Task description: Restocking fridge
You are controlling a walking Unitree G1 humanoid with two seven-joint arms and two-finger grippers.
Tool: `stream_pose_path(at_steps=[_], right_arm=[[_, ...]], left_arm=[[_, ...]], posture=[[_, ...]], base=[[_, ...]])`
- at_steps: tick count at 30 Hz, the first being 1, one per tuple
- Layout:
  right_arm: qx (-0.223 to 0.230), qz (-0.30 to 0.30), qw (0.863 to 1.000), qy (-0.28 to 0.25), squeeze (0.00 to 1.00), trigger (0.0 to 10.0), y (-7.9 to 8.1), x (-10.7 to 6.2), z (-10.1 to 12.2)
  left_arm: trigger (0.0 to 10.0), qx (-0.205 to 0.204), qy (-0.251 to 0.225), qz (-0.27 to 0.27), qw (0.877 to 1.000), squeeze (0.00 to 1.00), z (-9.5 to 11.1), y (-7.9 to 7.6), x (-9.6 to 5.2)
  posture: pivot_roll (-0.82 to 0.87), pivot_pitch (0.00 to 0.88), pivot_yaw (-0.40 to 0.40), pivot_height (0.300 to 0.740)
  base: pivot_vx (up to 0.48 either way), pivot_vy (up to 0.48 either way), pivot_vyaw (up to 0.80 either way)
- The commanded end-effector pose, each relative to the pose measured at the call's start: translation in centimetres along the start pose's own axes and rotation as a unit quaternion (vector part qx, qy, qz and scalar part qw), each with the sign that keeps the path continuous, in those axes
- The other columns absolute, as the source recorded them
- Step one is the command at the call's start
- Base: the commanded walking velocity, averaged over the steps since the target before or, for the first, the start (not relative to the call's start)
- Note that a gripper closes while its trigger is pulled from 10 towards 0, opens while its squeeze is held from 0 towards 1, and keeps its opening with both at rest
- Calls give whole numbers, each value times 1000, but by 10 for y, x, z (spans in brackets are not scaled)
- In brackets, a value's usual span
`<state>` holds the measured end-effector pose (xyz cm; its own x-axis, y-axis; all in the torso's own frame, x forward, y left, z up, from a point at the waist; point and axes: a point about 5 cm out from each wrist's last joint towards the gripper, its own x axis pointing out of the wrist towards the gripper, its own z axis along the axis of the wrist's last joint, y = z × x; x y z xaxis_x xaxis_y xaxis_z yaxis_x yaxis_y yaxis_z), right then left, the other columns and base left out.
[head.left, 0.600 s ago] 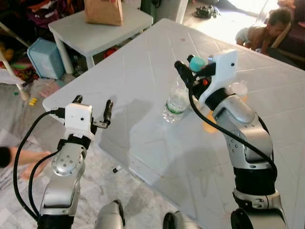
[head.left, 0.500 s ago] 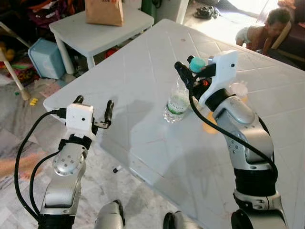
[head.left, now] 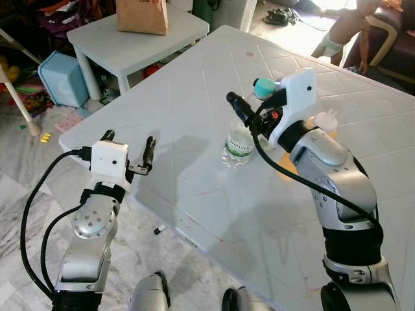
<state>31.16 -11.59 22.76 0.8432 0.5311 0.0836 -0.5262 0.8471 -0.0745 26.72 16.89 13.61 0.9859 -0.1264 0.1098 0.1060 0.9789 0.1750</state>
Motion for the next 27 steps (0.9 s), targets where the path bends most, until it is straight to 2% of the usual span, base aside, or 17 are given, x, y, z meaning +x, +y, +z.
stream_pose_path(at_steps=[1,2,5,15,21,22,23,27], right_arm=[[-7,7,1000,5,447,10000,3,-3,4],[-7,9,1000,9,0,10000,4,-4,3],[-12,11,1000,12,0,10000,7,-7,4],[-29,23,999,-13,0,10000,22,-18,27],[-35,28,999,-14,0,10000,24,-24,32],[-32,26,999,-12,0,6078,23,-24,32],[-29,24,999,-11,0,0,23,-25,32],[-25,19,999,-6,0,0,22,-25,30]], left_arm=[[10000,4,4,-2,1000,0,-1,0,1],[10000,4,4,-3,1000,0,-2,-1,0],[10000,3,5,-4,1000,0,-2,-2,0],[10000,1,6,-7,1000,0,-3,-3,3],[10000,0,7,-9,1000,0,-4,-4,4],[10000,-1,8,-10,1000,0,-4,-5,4],[10000,-1,7,-11,1000,0,-4,-6,5],[10000,-2,6,-11,1000,0,-4,-7,7]], posture=[[31,102,-38,740],[29,102,-38,740],[28,102,-37,740],[12,99,-33,740],[3,98,-31,740],[0,96,-32,740],[0,94,-32,740],[-1,92,-33,740]], base=[[0,0,0],[0,0,0],[0,0,0],[0,0,0],[0,0,0],[0,0,0],[0,0,0],[0,0,0]])
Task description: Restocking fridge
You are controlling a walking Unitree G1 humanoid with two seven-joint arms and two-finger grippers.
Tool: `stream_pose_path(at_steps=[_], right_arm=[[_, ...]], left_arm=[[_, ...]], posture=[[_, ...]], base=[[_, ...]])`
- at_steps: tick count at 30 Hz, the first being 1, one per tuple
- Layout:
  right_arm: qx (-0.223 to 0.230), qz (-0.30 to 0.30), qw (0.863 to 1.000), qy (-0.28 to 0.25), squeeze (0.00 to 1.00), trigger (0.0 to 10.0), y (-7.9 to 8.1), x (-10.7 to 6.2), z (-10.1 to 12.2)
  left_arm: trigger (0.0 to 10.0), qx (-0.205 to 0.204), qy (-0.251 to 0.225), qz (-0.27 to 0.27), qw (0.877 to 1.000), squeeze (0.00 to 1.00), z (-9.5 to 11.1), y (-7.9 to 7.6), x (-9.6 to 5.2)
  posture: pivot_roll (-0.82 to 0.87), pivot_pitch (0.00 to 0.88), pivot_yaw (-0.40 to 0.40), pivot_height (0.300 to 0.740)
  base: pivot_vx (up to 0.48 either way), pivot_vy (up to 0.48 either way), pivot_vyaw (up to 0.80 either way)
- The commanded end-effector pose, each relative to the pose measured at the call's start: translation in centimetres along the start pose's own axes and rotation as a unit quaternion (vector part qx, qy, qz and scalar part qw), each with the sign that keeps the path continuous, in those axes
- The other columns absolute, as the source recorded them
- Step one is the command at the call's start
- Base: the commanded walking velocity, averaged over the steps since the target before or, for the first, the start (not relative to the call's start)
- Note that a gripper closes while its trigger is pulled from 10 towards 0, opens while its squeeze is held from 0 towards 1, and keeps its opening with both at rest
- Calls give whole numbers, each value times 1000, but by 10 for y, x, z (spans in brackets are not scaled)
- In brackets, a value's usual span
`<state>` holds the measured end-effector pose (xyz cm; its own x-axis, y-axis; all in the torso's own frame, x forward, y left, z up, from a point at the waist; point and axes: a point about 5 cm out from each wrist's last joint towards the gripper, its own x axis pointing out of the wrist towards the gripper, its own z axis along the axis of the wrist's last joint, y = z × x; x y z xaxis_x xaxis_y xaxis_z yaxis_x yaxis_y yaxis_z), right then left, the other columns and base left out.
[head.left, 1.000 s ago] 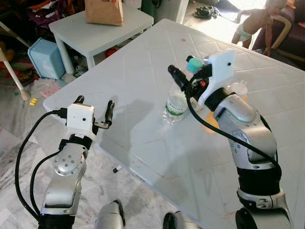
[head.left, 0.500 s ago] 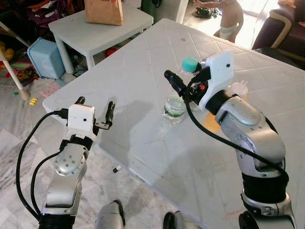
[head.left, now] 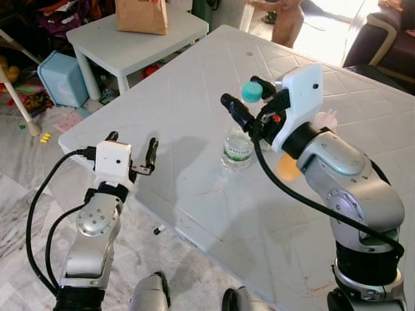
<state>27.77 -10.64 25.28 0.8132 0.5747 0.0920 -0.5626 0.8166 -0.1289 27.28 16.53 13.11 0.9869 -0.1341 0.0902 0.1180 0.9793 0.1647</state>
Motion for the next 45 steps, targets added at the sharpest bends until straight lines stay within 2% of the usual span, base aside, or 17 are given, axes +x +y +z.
stream_pose_path(at_steps=[1,13,21,27,28,30,31,33,35,36,37,38,39,40,41,45], right_arm=[[0,-7,1000,2,0,0,-2,-3,1],[16,-15,999,25,0,0,-2,0,-14],[13,-24,999,24,0,0,-5,0,-15],[30,-35,999,15,0,0,-5,-1,-18],[35,-35,999,10,0,0,-4,0,-17],[113,-19,992,-48,0,0,7,4,-6],[113,-19,992,-48,0,0,7,4,-6],[167,-5,983,-73,0,0,13,5,-1],[178,-1,981,-78,0,0,15,5,-1],[175,4,982,-76,0,2824,18,4,-4],[175,4,982,-76,0,2824,18,4,-4],[174,6,982,-74,0,4039,19,4,-6],[173,7,982,-71,0,9098,20,4,-7],[173,7,982,-71,0,9098,20,4,-7],[173,9,982,-69,0,10000,20,4,-8],[171,5,983,-64,0,10000,18,6,-10]], left_arm=[[10000,3,-3,-6,1000,0,1,-3,1],[10000,2,-3,-5,1000,0,0,-2,0],[10000,2,-1,-6,1000,0,-1,-3,0],[10000,-1,6,-4,1000,0,-4,-6,-2],[10000,0,9,0,1000,0,-5,-6,-2],[10000,2,29,30,999,0,-9,-4,1],[10000,2,29,30,999,0,-9,-4,1],[10000,-1,33,37,999,0,-10,-3,3],[10000,-1,32,39,999,0,-10,-3,4],[10000,6,27,41,999,0,-9,-2,5],[10000,6,27,41,999,0,-9,-2,5],[10000,8,27,43,999,0,-9,-2,5],[10000,11,26,44,999,0,-9,-1,5],[10000,11,26,44,999,0,-9,-1,5],[10000,12,27,45,999,0,-9,-1,5],[10000,14,31,52,998,0,-11,-2,5]], posture=[[-1,92,-33,740],[8,93,-34,740],[0,91,-34,740],[1,83,-34,740],[1,83,-34,740],[6,77,-34,740],[6,77,-34,740],[10,66,-36,740],[14,64,-38,740],[16,62,-42,740],[16,62,-42,740],[17,60,-44,740],[17,60,-45,740],[17,60,-45,740],[17,60,-46,740],[19,60,-50,740]], base=[[0,0,0],[0,0,0],[0,0,0],[0,0,0],[0,0,0],[0,0,0],[0,0,0],[0,0,0],[0,0,0],[0,334,0],[0,334,0],[0,480,0],[0,480,0],[0,480,0],[0,480,0],[0,480,0]])
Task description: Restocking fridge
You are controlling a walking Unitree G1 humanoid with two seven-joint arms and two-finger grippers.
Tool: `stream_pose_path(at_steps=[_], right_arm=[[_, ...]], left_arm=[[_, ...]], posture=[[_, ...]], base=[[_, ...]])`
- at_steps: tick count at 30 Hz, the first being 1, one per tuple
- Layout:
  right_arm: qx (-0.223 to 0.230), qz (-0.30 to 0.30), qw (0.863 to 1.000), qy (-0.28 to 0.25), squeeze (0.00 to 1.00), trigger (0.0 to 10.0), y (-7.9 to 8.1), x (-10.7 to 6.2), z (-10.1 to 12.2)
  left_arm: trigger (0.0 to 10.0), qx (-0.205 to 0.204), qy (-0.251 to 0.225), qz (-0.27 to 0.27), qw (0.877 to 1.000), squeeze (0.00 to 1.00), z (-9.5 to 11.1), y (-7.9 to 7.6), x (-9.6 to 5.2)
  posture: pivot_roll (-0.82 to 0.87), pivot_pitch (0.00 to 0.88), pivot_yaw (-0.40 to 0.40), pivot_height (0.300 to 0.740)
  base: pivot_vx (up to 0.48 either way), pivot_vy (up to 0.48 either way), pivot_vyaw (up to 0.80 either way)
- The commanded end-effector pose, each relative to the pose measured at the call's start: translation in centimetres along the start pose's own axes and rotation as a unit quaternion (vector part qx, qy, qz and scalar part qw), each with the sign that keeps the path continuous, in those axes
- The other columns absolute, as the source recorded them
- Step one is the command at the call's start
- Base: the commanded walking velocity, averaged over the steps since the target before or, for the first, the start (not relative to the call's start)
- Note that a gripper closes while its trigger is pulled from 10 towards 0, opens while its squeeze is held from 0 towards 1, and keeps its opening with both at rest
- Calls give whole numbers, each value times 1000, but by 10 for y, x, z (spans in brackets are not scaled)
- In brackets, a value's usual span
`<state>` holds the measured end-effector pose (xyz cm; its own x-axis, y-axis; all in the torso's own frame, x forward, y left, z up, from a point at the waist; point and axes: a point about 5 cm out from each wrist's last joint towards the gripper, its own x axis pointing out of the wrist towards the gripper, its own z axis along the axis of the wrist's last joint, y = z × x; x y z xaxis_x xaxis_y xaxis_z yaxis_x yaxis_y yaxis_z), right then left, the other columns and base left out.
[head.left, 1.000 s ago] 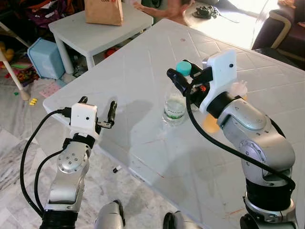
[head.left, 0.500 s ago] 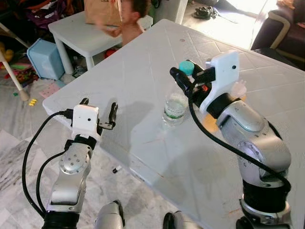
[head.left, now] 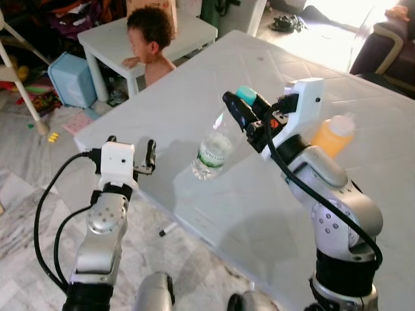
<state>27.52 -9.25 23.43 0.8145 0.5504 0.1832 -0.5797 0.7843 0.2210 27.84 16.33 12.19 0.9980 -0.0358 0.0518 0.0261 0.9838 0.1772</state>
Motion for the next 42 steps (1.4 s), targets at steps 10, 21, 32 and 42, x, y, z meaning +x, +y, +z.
stream_pose_path(at_steps=[10,21,32,42], right_arm=[[-36,18,999,-8,0,10000,4,3,-3],[-53,20,998,-5,0,10000,5,2,-11],[-74,32,997,-8,0,10000,9,2,-16],[-76,27,997,1,0,10000,3,1,-26]], left_arm=[[10000,5,-8,14,1000,0,1,2,3],[10000,-5,-4,16,1000,0,-3,0,-1],[10000,-6,1,15,1000,0,-5,-3,3],[10000,1,-12,14,1000,0,-3,-3,3]], posture=[[26,46,-54,740],[30,28,-46,740],[33,12,-46,740],[37,17,-49,740]], base=[[0,384,95],[0,0,800],[0,393,800],[0,144,800]])
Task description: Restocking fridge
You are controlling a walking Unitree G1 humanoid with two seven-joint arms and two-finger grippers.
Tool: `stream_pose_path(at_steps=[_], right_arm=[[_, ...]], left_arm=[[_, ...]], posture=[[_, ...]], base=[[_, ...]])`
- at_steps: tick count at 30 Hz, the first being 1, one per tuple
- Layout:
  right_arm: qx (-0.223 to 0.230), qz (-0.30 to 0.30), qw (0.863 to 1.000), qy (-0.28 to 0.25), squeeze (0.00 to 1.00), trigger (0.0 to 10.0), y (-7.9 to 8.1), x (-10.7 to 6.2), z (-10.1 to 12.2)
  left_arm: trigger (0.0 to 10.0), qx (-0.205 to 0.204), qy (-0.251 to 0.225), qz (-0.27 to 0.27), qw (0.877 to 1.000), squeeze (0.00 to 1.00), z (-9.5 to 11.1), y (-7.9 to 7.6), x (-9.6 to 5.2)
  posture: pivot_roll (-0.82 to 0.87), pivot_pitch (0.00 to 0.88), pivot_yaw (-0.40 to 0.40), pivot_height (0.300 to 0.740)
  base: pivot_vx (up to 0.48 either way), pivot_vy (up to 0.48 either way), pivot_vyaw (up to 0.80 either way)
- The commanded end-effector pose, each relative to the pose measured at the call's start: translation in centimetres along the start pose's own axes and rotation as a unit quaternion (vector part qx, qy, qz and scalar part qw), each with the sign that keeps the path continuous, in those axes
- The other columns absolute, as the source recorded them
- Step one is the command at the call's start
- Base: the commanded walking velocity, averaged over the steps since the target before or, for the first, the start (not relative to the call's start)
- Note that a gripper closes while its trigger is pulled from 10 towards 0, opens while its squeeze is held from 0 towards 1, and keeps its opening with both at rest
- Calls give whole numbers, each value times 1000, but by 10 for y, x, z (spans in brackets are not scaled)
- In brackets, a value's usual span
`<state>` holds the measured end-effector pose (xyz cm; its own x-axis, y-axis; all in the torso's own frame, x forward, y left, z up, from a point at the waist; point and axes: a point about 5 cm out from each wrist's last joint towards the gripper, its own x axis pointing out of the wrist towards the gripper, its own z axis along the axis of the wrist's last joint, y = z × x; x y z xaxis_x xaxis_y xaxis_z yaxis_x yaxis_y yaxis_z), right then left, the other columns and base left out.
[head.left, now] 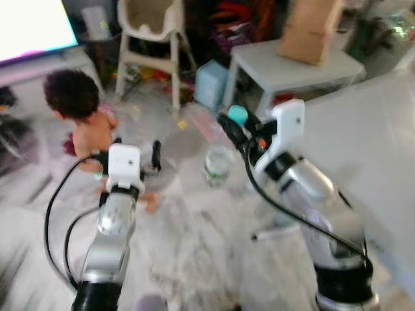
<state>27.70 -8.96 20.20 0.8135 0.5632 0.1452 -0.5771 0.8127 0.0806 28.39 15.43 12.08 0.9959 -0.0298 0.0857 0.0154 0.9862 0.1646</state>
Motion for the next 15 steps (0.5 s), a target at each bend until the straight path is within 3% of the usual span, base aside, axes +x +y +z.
stream_pose_path(at_steps=[1,6,8,15], right_arm=[[-5,24,1000,-19,0,10000,8,3,6],[-16,33,999,-9,0,10000,8,2,0],[-27,29,999,-4,0,10000,6,0,-3],[-74,-3,997,12,0,10000,-9,-8,-14]], left_arm=[[10000,8,3,9,1000,0,-2,6,-2],[10000,-8,7,-18,1000,0,-1,6,-1],[10000,14,0,-9,1000,0,2,9,-1],[10000,26,3,3,1000,0,-1,15,-8]], posture=[[38,16,-49,740],[40,25,-39,740],[37,33,-33,740],[32,33,-34,740]], base=[[0,0,800],[0,0,800],[0,0,800],[0,0,800]])
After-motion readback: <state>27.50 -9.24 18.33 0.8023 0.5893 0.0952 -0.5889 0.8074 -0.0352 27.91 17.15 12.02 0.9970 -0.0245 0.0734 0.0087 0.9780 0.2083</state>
